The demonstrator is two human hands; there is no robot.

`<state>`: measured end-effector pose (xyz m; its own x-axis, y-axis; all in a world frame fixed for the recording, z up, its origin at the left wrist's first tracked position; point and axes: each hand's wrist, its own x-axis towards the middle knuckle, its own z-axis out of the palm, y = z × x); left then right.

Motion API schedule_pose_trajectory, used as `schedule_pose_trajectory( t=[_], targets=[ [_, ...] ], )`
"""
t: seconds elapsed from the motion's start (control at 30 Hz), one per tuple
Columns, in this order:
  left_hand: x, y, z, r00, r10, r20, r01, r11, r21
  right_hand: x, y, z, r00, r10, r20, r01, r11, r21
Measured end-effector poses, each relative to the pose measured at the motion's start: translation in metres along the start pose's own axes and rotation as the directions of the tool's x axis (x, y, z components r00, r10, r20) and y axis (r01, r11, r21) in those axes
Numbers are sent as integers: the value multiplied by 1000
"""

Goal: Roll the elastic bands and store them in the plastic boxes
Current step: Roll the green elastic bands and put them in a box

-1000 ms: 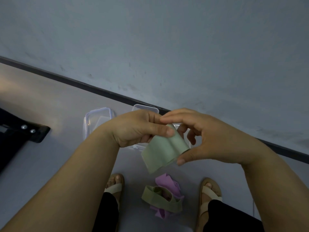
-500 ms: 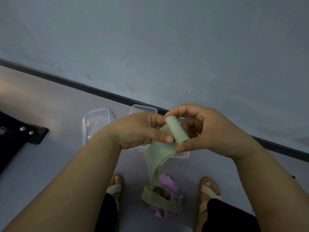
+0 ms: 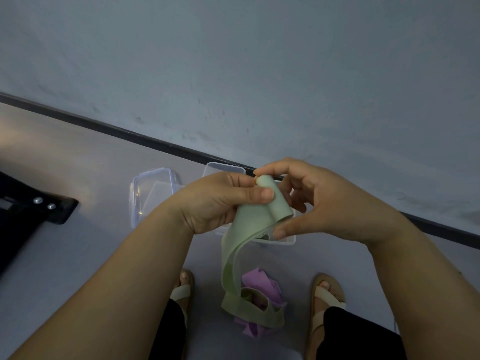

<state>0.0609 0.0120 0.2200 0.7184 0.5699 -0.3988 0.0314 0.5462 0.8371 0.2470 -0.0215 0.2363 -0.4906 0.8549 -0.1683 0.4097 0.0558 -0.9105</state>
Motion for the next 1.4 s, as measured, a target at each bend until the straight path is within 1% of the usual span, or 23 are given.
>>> schedule_pose_trajectory(
  t=[0.13, 0.33, 0.43, 0.67, 0.8, 0.93, 1.0, 1.07, 1.13, 1.2, 1.27, 1.4],
  targets=[
    [0, 0, -3, 1000, -16, -4, 16, 999, 33, 2, -5, 2, 999, -41, -2, 41, 996, -78],
    [1, 0, -5, 998, -63, -5, 64, 995, 81, 2, -2, 2, 1000, -16, 11, 16, 995, -97],
    [1, 1, -2, 996, -87, -24, 89, 991, 100, 2, 0, 3, 999, -41, -5, 40, 992, -120],
    [0, 1, 2, 998, -61, -28, 63, 996, 60, 1, 0, 1, 993, -118, -22, 114, 984, -135],
    [2, -1, 1, 997, -56, -55, 60, 995, 74, 1, -1, -2, 997, -75, -16, 72, 988, -136],
    [4, -4, 0, 991, -36, -128, 43, 998, 55, 2, 0, -2, 999, -24, -21, 21, 993, -116],
    [5, -4, -1, 983, 0, -182, 9, 999, 51, 3, 3, 0, 999, 27, -21, -29, 997, -70],
    [6, -5, -2, 967, 45, -250, -38, 999, 36, 4, 6, 1, 994, 105, -38, -102, 992, 76],
    [8, -6, -3, 941, 107, -322, -95, 994, 52, 6, 8, 4, 983, 151, -102, -126, 968, 218],
    [11, -7, -4, 906, 163, -390, -147, 987, 72, 10, 9, 8, 960, 177, -215, -102, 941, 322],
    [14, -8, -4, 876, 205, -436, -199, 978, 58, 16, 9, 14, 916, 222, -334, -72, 910, 407],
    [17, -8, -2, 827, 259, -498, -294, 956, 9, 25, 10, 24, 838, 248, -486, -11, 898, 439]
  ],
)
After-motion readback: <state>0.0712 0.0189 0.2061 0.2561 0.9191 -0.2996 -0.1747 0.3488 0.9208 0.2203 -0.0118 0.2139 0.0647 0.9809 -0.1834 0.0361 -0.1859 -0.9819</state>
